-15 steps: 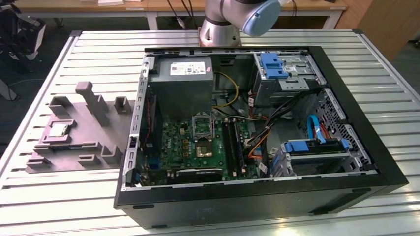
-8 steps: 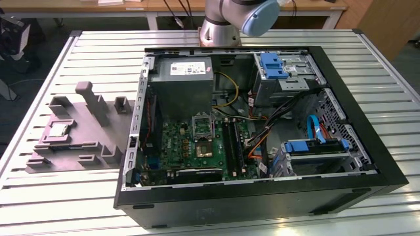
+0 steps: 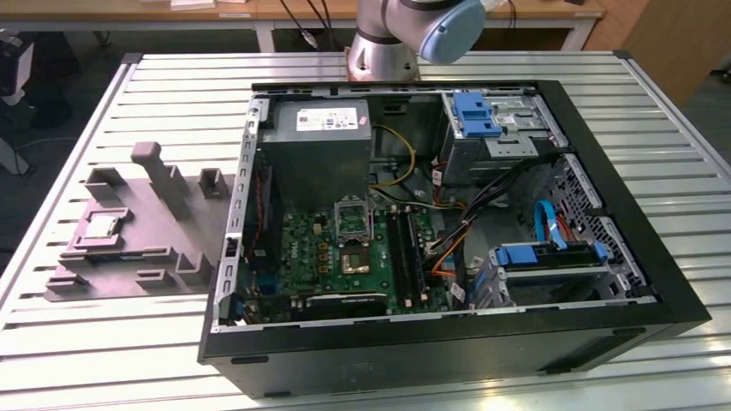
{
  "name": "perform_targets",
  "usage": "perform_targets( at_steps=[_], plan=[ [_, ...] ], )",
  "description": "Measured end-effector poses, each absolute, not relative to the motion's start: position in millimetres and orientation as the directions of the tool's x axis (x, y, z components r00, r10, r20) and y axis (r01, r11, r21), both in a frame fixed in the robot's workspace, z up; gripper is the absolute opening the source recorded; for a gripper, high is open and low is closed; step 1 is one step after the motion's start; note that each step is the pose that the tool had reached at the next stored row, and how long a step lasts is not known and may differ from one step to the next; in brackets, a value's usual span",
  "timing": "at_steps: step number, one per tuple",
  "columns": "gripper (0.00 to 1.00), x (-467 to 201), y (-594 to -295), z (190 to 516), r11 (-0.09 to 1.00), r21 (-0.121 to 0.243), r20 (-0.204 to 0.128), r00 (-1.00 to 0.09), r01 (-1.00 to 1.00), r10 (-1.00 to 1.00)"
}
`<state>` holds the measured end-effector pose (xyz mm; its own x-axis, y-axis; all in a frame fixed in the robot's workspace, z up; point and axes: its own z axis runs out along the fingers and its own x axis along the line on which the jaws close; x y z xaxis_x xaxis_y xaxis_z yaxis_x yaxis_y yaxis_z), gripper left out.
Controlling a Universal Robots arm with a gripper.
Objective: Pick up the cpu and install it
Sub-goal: 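Reach for the cpu, then pick up the cpu and move it towards the insertion slot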
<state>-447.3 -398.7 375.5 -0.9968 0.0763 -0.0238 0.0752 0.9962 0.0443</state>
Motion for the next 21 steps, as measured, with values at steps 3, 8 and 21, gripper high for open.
perform_targets(
  at_steps=[3, 8, 21],
  plan=[
    [0.11, -451.9, -397.8, 375.6, 0.996, 0.044, -0.024, -0.997, 0.075, 0.076],
    [0.11, -453.8, -396.5, 375.4, 0.996, 0.044, -0.024, -0.997, 0.075, 0.076],
    [0.11, -454.4, -396.5, 375.4, 0.996, 0.044, -0.024, -0.997, 0.075, 0.076]
  ],
)
